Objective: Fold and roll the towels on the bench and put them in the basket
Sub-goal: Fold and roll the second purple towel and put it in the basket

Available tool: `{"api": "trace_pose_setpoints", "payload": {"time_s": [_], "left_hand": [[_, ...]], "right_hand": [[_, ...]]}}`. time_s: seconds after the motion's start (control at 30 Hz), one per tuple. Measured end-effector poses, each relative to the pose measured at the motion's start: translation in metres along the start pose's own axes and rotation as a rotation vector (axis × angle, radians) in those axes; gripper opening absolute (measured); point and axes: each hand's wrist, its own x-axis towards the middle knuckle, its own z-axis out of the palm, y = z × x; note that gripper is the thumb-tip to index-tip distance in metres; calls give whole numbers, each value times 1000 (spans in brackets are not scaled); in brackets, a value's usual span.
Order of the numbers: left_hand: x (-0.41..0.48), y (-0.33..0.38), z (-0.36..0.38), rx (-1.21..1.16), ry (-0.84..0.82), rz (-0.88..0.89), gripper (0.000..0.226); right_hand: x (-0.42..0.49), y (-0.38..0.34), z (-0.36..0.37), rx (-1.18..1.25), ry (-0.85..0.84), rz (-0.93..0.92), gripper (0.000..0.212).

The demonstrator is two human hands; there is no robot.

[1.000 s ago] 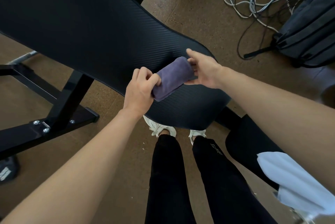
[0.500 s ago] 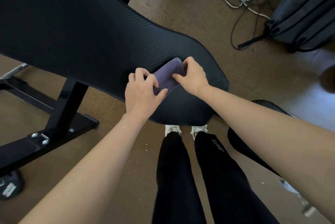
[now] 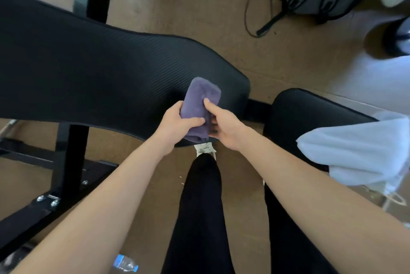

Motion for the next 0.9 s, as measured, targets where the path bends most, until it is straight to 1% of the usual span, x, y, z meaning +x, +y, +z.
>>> {"api": "trace_pose_setpoints", "payload": {"time_s": [0.07,0.13,0.23,0.33,0.47,0.5,0.6,0.63,0.67,0.73,0.8,0.9], "left_hand": [[-15,8,26,-77,-100,12,52],[-28,23,54,-154,-174,29,68],[-50,56,108,-131,-212,110,89],[-78,93,173,-58,-234,230,96],[-113,134,264,-38,-241,332,98],[-119,143,285,-39,-251,340,97],[-134,161,349,-69,-313,310,87],[-137,166,371,-65,-339,296,84],[-139,169,392,-55,-364,276,84],[-139,173,432,-50,-407,201,88],[-134,173,468,1,-436,140,91],[-120,163,518,200,-476,145,88]], "right_hand": [[-21,2,-26,92,17,-91,42],[-45,0,-56,186,37,-176,39],[-85,-7,-104,230,121,-313,38],[-127,-17,-155,225,232,-434,37],[-183,-31,-231,171,400,-558,41],[-196,-32,-252,166,412,-581,49],[-237,-22,-318,170,360,-709,90],[-248,-15,-340,137,354,-760,95],[-255,-7,-363,112,352,-800,95],[-263,10,-407,85,333,-819,85],[-264,29,-443,103,322,-770,69],[-258,57,-487,258,324,-693,54]]}}
